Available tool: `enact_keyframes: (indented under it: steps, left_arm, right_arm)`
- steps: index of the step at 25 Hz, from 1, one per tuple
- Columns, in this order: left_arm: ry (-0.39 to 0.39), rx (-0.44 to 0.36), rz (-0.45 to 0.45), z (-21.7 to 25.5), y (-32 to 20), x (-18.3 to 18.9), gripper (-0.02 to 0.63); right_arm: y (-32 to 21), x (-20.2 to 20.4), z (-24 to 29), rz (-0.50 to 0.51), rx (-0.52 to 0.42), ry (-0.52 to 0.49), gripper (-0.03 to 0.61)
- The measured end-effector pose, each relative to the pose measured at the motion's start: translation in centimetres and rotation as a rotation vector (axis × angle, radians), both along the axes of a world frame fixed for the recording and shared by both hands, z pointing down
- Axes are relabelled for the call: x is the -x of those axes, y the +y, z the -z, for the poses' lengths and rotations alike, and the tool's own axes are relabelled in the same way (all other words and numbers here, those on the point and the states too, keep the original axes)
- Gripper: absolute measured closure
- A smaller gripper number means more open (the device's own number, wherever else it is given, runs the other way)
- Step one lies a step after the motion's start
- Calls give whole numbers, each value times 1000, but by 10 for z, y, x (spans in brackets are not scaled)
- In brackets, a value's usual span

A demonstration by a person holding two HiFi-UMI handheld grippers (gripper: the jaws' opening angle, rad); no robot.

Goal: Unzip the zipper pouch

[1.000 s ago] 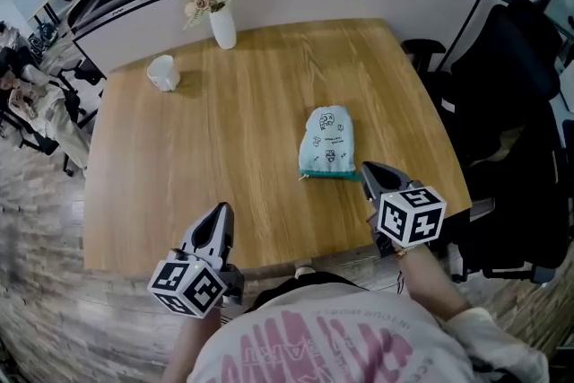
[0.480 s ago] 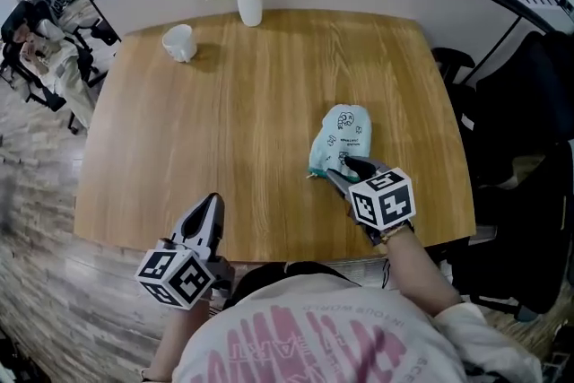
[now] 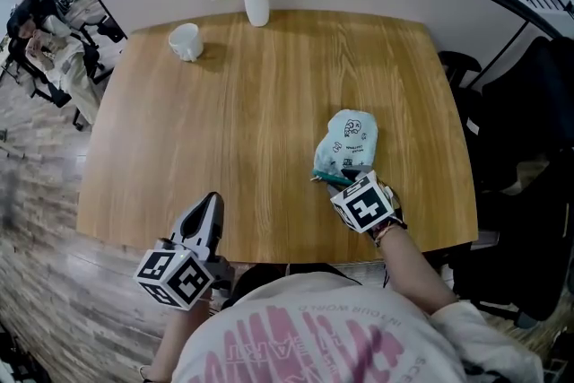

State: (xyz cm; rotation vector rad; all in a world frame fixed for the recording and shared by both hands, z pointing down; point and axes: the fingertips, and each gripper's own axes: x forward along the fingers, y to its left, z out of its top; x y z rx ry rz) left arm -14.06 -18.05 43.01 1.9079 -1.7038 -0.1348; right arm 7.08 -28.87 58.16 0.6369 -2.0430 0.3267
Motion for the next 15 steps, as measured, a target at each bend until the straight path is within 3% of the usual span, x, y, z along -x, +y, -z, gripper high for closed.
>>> enact_keyframes:
  steps: [6, 8, 11, 15]
  left_arm:
    - [1, -17, -24, 3, 1, -6, 612]
    - [14, -32, -49, 6, -1, -11, 612]
    - [16, -48, -86, 8, -5, -20, 612]
    - [-10, -54, -159, 8, -11, -41, 612]
  right_arm:
    - [11, -1, 1, -46, 68, -73, 476]
    - [15, -3, 8, -68, 108, -124, 537]
    - [19, -5, 21, -93, 159, -197, 549]
    - [26, -13, 39, -82, 157, -238, 554]
